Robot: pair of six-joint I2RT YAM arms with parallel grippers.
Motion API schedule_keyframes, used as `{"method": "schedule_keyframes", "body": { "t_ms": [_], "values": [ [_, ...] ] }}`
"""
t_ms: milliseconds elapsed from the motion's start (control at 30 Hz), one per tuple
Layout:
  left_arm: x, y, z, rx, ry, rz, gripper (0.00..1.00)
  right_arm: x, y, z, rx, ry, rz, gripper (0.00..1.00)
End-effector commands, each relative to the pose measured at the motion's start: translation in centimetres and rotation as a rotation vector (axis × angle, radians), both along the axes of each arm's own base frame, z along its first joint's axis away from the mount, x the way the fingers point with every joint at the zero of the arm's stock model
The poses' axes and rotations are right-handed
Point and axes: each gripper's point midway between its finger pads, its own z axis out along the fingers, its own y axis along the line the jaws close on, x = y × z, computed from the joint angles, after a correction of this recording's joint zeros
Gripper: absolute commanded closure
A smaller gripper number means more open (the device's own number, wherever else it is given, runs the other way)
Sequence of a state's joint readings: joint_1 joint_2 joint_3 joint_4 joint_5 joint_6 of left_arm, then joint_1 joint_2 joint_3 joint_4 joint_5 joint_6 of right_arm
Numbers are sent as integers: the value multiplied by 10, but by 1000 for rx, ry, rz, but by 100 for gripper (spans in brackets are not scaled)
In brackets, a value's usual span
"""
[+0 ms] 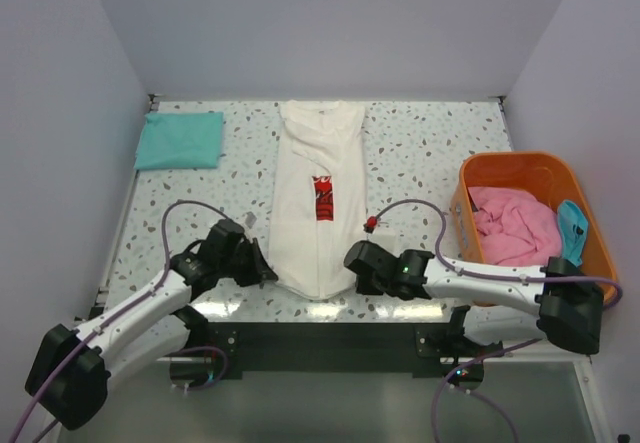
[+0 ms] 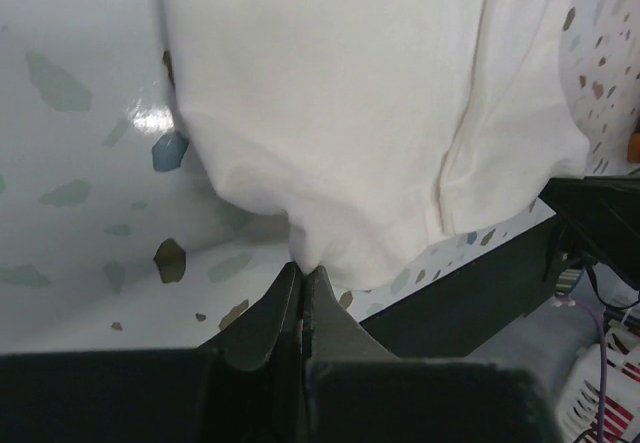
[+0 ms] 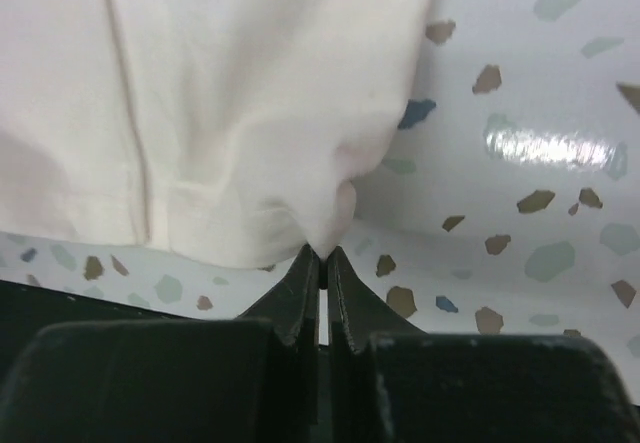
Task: Fold and stack the t-shirts
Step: Fold the tshirt
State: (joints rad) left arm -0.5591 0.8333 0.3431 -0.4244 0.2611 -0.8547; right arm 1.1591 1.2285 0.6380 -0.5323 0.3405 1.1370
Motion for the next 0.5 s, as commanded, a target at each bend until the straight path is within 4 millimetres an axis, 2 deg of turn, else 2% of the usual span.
{"method": "schedule_keyframes", "body": {
  "t_ms": [0,67,133,167,233,267,300,333,367,400,433,467],
  "values": [
    [52,-26,52,-91,-194,28,100,43,0,39,8,-152,-42,100],
    [69,-29,55,-70,-216,48,100,68,1,56,43,-200,-73,100],
    [92,-36,74,-79,-283,68,100,84,4,69,59,-242,-83,100],
    [101,-39,72,-68,-282,71,100,100,7,83,72,-283,-90,100],
    [129,-43,96,-92,-348,97,100,117,10,95,75,-320,-90,100],
    [140,-45,93,-78,-343,105,100,134,12,104,77,-342,-97,100],
    [154,-49,109,-92,-379,112,100,141,14,108,83,-350,-95,100],
    [167,-47,103,-77,-373,126,100,151,16,111,83,-364,-88,100],
    [177,-47,106,-76,-383,137,100,168,14,115,79,-370,-113,100],
    [188,-49,113,-84,-397,147,100,177,13,116,73,-371,-121,100],
    [202,-44,107,-81,-393,172,100,187,13,119,67,-384,-120,100],
    [210,-42,111,-91,-393,182,100,204,11,121,57,-385,-141,100]
  ]
}}
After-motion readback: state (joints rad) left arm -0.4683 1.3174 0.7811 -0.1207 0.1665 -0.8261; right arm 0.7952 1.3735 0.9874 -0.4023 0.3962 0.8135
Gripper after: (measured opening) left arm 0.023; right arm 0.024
